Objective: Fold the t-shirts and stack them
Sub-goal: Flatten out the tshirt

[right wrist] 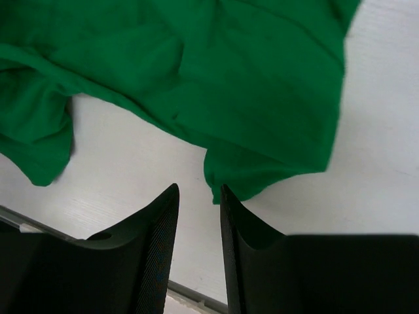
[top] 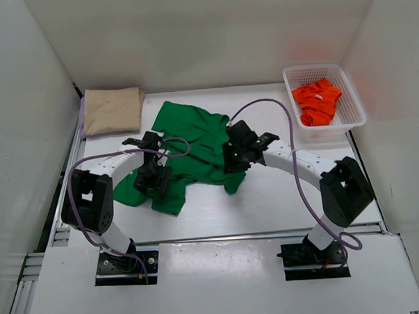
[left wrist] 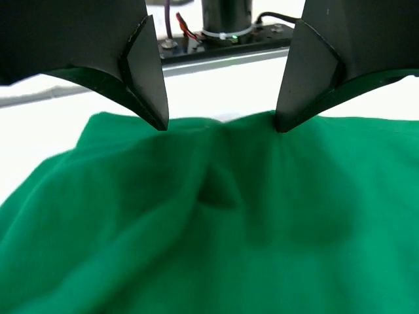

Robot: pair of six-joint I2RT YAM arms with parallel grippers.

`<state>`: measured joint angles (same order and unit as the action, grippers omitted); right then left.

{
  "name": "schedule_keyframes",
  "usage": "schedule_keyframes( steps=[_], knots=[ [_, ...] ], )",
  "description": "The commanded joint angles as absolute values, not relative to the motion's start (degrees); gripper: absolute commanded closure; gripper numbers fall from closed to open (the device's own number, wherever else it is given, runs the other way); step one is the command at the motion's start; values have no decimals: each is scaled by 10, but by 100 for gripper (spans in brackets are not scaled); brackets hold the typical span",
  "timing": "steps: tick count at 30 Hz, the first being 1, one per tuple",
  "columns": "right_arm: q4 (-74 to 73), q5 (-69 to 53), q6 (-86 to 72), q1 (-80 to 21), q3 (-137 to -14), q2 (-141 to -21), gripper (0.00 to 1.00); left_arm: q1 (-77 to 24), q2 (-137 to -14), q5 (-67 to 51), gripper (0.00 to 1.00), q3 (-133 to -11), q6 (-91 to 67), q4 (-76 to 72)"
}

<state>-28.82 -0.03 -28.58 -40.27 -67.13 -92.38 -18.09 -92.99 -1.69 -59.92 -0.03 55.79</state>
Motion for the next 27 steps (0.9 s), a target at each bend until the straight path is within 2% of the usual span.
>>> schedule_keyframes(
  steps=[1,4,10,19,21,22,24,27],
  knots=[
    [-301,-1,-276,-423,-701,-963,64,-182,-889,-77,24,-574,0,569],
    [-301,-1,-276,-428,-726,-998,62,-182,-890,-99,24,-548,0,551],
    [-319,2,-281,-433,-769,-1074,46,-177,-935,-91,20,-537,0,512],
    [-345,32,-276,-452,-831,-1169,46,-156,-983,-104,19,-567,0,496],
    [-345,33,-282,-452,-831,-1169,46,-150,-991,-110,24,-573,0,496],
    [-345,33,-282,-452,-837,-1169,46,-150,-1002,-117,34,-580,0,496],
    [-345,33,-282,-452,-837,-1169,46,-145,-1008,-122,41,-586,0,496],
    [-345,53,-282,-462,-837,-1144,46,-145,-1008,-122,61,-586,0,496]
  ],
)
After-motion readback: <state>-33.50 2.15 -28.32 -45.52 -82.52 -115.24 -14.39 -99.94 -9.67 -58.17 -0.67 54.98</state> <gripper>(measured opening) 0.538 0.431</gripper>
